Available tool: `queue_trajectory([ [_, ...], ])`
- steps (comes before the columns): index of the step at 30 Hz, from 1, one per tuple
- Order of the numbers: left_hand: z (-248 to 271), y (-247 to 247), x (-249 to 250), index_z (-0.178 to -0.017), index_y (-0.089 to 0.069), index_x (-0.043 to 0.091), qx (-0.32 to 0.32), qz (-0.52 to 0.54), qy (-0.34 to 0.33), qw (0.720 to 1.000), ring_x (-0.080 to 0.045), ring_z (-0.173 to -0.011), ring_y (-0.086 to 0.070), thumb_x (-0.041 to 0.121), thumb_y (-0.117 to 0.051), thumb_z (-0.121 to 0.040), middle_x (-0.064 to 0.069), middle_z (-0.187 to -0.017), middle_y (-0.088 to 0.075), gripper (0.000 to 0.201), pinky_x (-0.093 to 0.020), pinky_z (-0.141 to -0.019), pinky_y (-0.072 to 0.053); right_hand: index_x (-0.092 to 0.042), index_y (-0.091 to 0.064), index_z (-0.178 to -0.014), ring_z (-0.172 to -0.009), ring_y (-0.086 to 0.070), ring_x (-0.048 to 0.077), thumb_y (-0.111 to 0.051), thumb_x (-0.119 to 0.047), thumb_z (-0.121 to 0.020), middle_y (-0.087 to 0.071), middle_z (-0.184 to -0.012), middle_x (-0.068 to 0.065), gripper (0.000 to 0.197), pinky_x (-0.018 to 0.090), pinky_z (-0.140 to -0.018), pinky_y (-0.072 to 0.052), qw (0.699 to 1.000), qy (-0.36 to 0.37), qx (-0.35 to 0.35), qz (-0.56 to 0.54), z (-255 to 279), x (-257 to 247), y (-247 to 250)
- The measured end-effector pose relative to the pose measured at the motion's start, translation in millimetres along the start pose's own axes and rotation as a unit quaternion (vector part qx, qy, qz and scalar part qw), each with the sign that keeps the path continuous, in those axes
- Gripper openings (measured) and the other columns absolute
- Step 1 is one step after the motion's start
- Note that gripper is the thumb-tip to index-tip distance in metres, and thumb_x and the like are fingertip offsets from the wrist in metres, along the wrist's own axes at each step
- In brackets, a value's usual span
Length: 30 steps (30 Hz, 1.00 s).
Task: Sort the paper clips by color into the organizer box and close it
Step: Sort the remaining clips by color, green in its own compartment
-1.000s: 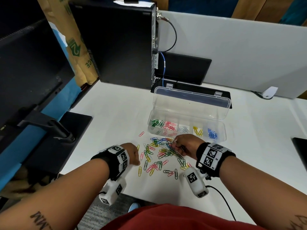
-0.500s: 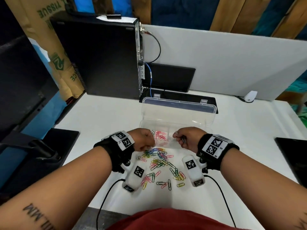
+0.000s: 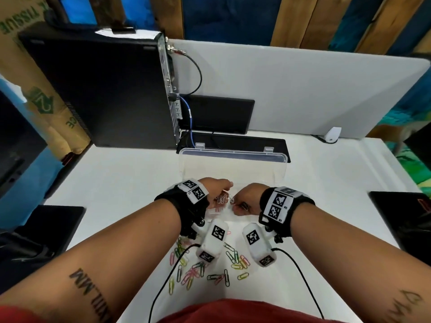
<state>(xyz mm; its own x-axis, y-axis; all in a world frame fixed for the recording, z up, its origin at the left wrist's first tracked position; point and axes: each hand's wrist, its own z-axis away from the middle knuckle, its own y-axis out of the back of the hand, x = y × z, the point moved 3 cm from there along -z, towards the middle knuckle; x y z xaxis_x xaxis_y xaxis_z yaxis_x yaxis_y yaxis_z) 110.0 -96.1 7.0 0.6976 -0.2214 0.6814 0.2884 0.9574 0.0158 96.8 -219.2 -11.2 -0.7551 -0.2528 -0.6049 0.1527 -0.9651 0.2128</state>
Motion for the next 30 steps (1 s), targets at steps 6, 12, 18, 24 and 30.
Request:
queue_trajectory([
  [6,-6.1,-8.3,2.3,-0.079,-0.055,0.011,0.002,0.000,-0.008,1.000,-0.015,-0.066,-0.044,0.035,-0.056,-0.091,-0.003,-0.073,-0.044,0.027,-0.024,-0.066,-0.041,-0.007,-0.051,-0.076,-0.068,-0.057,0.018,-0.051,0.004,-0.088,-0.056,-0.078,0.010,0.016,0.028,-0.067,-0.053,1.000,0.015,-0.004,-0.016,-9.0,-3.0,0.9],
  [12,-5.4,-4.6,1.9,-0.077,-0.054,0.012,-0.009,0.027,-0.006,1.000,-0.012,-0.063,-0.041,0.037,-0.052,-0.093,-0.002,-0.073,-0.045,0.031,-0.021,-0.058,-0.037,-0.006,-0.050,-0.098,-0.064,-0.052,0.015,-0.048,0.005,-0.087,-0.052,-0.076,0.008,0.015,0.023,-0.059,-0.047,0.997,0.031,-0.006,-0.064,-7.8,-2.9,4.7],
  [18,10.2,8.9,2.3,-0.082,-0.053,0.012,-0.037,-0.027,-0.051,0.998,-0.013,-0.068,-0.052,0.027,-0.046,-0.097,-0.005,-0.081,-0.053,0.022,-0.020,-0.059,-0.045,0.007,-0.053,-0.123,-0.067,-0.053,0.014,-0.049,0.004,-0.087,-0.054,-0.079,0.006,0.036,0.021,-0.062,-0.047,0.995,0.078,0.001,-0.063,6.7,1.5,3.8],
  [24,31.7,22.8,-16.5,-0.078,-0.058,0.019,-0.009,-0.318,-0.157,0.935,-0.011,-0.060,-0.056,0.017,-0.057,-0.089,0.003,-0.071,-0.061,0.011,-0.019,-0.055,-0.048,-0.024,-0.057,-0.077,-0.072,-0.058,0.013,-0.048,-0.007,-0.089,-0.060,-0.082,-0.002,0.022,0.020,-0.059,-0.047,0.967,0.206,0.043,0.146,45.2,6.7,5.0],
  [30,37.9,10.8,-54.3,-0.100,-0.066,0.019,-0.071,-0.593,-0.173,0.783,-0.006,-0.075,-0.050,0.023,-0.064,-0.082,0.009,-0.084,-0.057,0.019,-0.017,-0.061,-0.038,-0.021,-0.063,-0.087,-0.081,-0.054,0.012,-0.054,-0.012,-0.082,-0.061,-0.087,-0.005,0.014,0.020,-0.073,-0.044,0.887,0.246,0.011,0.391,57.3,46.3,-1.4],
])
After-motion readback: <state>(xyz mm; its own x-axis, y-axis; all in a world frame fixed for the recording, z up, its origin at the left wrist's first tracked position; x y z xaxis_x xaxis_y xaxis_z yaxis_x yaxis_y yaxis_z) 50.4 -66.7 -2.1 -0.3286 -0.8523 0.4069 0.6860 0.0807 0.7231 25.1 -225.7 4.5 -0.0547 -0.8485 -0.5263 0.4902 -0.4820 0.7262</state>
